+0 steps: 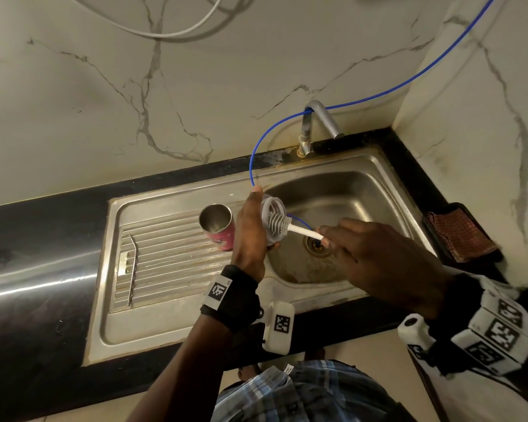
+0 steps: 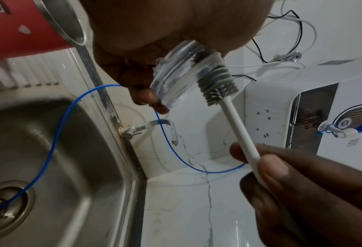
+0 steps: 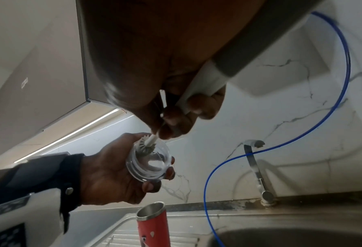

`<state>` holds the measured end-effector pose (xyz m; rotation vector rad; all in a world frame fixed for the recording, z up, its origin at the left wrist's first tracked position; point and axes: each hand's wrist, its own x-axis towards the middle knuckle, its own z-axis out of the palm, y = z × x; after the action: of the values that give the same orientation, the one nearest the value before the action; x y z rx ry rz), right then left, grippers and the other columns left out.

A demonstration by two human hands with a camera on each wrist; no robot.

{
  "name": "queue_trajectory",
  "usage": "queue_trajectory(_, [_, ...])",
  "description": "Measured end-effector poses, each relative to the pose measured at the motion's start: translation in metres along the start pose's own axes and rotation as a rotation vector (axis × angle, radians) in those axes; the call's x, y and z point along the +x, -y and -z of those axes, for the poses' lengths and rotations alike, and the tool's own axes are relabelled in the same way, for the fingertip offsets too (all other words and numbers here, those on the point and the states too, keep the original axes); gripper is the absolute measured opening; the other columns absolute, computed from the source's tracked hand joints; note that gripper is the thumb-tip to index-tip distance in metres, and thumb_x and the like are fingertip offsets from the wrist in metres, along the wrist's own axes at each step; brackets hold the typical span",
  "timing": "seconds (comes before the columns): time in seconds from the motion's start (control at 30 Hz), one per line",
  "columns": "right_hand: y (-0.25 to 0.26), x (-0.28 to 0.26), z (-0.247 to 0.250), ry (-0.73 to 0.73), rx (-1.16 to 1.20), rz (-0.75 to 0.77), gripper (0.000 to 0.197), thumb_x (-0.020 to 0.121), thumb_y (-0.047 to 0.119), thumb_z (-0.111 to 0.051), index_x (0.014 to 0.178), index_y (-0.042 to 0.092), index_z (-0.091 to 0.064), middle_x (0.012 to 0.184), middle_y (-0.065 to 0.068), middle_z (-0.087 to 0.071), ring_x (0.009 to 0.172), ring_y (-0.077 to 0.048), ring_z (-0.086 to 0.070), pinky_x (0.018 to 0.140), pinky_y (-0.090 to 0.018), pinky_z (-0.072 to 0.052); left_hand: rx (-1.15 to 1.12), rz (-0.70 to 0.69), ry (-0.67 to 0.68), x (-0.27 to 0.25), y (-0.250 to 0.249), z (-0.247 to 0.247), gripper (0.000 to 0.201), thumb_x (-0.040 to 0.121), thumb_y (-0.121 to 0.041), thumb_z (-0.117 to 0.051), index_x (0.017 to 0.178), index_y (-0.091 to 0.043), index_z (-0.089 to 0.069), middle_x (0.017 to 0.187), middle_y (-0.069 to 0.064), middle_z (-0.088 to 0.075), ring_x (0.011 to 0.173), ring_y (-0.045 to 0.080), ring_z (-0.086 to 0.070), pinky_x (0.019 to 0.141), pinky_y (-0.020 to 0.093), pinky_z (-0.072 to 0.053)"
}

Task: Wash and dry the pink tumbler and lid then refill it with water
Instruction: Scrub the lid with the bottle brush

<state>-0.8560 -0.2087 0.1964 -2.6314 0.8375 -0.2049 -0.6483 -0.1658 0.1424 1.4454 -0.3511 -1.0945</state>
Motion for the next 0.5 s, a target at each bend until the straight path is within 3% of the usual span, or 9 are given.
queue_trajectory(0.1, [-0.007, 0.000, -0.002, 0.069, -0.012, 0.038, 0.036, 0.102, 0.038, -0.042, 0.132, 0.029, -0.060, 0.086, 0.016, -0.046, 0.061, -0.006, -0.045, 0.058, -0.026, -0.035, -0.003, -0.064, -0.018, 0.006, -0.003, 0.008, 0.068, 0.106, -0.065, -0.043, 0.122, -0.002, -0.064, 0.105, 0.013, -0.072, 0.091, 0.027, -0.067, 0.067, 0.031, -0.055])
queue_trajectory(0.2, [-0.010, 0.000, 0.002, 0.107, -0.015, 0.002, 0.052, 0.098, 0.052, -0.026, 0.127, 0.027, -0.061, 0.085, 0.013, -0.050, 0.062, -0.007, -0.049, 0.057, -0.031, -0.043, -0.020, -0.080, -0.009, 0.005, -0.003, 0.006, 0.066, 0.103, -0.067, -0.047, 0.117, -0.005, -0.067, 0.103, 0.011, -0.071, 0.094, 0.027, -0.064, 0.076, 0.038, -0.055])
queue_trajectory(0.3, [-0.009, 0.002, 0.000, 0.127, -0.020, 0.015, 0.048, 0.100, 0.049, -0.029, 0.123, 0.024, -0.062, 0.085, 0.009, -0.054, 0.064, -0.011, -0.054, 0.057, -0.032, -0.046, -0.013, -0.081, 0.008, 0.002, 0.000, 0.001, 0.076, 0.090, -0.074, -0.052, 0.117, -0.005, -0.069, 0.101, 0.010, -0.072, 0.095, 0.028, -0.067, 0.081, 0.042, -0.055])
queue_trajectory(0.4, [-0.013, 0.001, -0.007, 0.108, 0.008, 0.035, 0.029, 0.105, 0.035, -0.044, 0.120, 0.023, -0.064, 0.078, 0.017, -0.045, 0.059, -0.007, -0.047, 0.053, -0.015, -0.029, -0.013, -0.071, -0.011, 0.004, 0.001, 0.004, 0.067, 0.101, -0.068, -0.048, 0.117, -0.006, -0.068, 0.102, 0.010, -0.070, 0.095, 0.025, -0.064, 0.073, 0.035, -0.055])
queue_trajectory(0.5, [-0.015, 0.001, -0.005, 0.121, 0.005, -0.014, 0.025, 0.104, 0.032, -0.047, 0.116, 0.022, -0.067, 0.076, 0.014, -0.046, 0.058, -0.007, -0.046, 0.053, -0.014, -0.028, -0.027, -0.046, 0.004, 0.006, -0.002, 0.007, 0.052, 0.108, -0.059, -0.043, 0.113, -0.013, -0.067, 0.101, 0.010, -0.066, 0.088, 0.021, -0.060, 0.062, 0.026, -0.053])
